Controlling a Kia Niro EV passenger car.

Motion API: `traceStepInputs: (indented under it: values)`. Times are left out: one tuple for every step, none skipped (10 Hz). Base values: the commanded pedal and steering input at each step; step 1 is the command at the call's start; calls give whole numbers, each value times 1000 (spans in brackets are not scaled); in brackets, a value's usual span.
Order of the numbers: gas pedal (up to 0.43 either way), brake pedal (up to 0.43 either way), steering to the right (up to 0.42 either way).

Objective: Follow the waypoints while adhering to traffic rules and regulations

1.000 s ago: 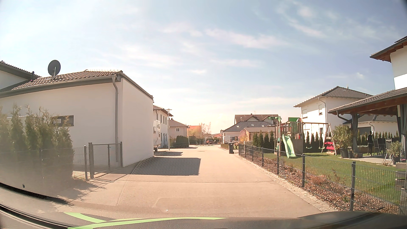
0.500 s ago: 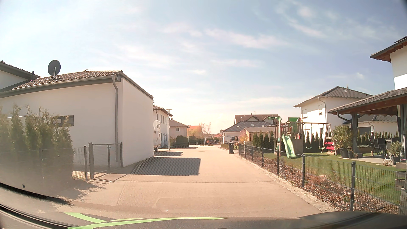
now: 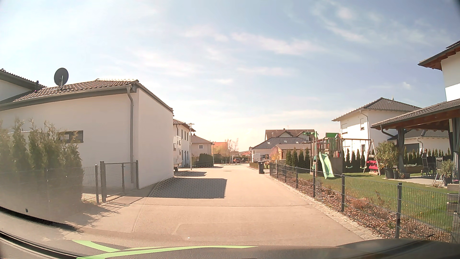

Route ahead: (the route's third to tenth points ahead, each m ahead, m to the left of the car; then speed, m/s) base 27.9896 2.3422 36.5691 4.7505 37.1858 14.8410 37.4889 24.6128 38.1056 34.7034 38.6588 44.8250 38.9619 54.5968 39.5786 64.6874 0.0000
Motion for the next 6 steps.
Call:
traceStepInputs:
  values:
    - [0, 402, 0]
    - [0, 402, 0]
    - [0, 409, 0]
    - [0, 402, 0]
    - [0, 409, 0]
    - [0, 402, 0]
